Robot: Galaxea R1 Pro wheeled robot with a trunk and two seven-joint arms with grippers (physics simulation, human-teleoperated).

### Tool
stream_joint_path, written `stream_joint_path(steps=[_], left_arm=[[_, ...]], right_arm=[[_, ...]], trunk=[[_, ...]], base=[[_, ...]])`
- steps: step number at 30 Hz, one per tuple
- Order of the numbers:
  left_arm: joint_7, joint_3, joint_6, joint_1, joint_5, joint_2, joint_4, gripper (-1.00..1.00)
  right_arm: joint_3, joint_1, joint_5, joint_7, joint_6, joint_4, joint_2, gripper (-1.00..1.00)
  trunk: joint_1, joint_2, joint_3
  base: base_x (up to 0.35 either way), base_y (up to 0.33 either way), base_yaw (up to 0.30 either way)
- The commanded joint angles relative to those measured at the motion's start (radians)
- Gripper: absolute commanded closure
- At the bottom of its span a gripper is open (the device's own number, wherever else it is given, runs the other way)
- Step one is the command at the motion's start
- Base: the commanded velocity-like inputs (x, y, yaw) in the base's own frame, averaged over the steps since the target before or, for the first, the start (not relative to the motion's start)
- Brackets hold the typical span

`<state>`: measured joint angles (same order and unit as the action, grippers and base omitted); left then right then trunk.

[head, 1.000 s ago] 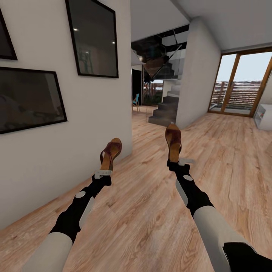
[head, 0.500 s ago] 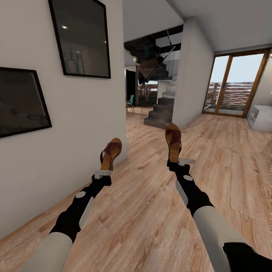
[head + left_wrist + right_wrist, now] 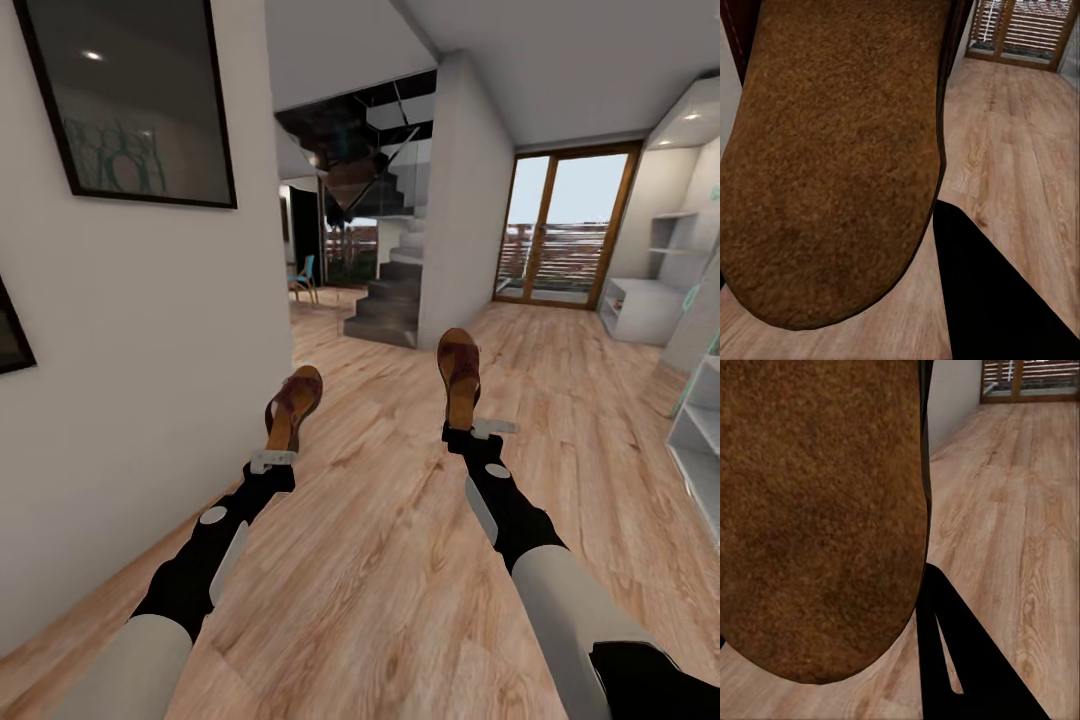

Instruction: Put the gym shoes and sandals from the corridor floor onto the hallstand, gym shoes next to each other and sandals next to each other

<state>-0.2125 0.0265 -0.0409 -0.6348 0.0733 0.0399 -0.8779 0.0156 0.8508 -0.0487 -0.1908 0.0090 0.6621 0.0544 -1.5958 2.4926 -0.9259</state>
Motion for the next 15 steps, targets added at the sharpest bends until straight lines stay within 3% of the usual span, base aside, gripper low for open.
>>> stream_joint_path(steps=[1, 15], left_arm=[[-0.004, 0.0, -0.004, 0.0, 0.005, 0.0, -0.001, 1.0], [-0.003, 0.0, -0.004, 0.0, 0.005, 0.0, -0.001, 1.0]], right_arm=[[0.001, 0.001, -0.008, -0.001, 0.0, 0.001, 0.001, 1.0], [0.001, 0.001, -0.008, -0.001, 0.0, 0.001, 0.001, 1.0]], trunk=[[0.0, 0.0, 0.0], [0.0, 0.0, 0.01]], base=[[0.342, 0.0, -0.241], [0.345, 0.0, -0.241]])
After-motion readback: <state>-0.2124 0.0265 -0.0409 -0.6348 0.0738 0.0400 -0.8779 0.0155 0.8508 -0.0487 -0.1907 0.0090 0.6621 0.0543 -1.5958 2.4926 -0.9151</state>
